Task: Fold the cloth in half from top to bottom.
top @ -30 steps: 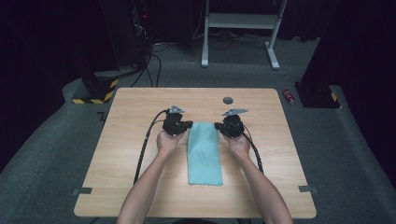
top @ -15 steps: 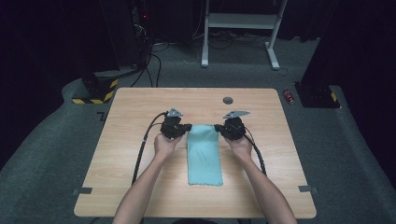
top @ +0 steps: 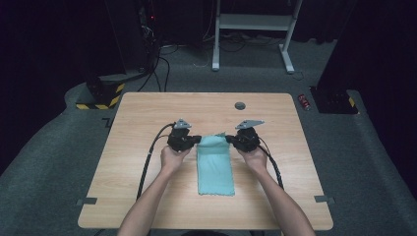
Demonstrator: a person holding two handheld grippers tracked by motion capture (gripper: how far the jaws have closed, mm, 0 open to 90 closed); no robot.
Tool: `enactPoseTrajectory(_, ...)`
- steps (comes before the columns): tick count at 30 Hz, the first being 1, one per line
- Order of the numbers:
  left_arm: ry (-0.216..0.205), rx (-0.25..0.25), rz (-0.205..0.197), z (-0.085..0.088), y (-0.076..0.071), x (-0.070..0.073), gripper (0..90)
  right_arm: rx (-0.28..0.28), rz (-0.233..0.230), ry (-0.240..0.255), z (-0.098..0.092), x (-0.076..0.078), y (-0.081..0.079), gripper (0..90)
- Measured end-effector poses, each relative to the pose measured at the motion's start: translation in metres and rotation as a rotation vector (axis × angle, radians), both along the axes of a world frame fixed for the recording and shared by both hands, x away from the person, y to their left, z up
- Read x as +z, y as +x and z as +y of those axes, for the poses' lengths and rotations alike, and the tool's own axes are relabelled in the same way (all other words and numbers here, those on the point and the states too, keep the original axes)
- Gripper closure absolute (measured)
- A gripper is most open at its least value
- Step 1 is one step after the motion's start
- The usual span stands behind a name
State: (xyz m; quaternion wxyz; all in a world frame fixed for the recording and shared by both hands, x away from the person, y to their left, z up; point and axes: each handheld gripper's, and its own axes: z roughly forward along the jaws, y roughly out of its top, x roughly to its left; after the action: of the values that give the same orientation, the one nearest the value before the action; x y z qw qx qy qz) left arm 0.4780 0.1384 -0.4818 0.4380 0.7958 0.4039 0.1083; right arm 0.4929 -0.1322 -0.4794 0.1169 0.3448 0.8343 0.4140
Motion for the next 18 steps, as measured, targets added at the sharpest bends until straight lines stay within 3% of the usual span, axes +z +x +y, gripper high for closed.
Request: enactPoseTrajectory(18, 0.018, -0.047, -0.027, -0.005, -0.021, -0.002, 89.6, 0.009, -0.016, 0.013, -0.006, -0.010, -0.016, 90.0)
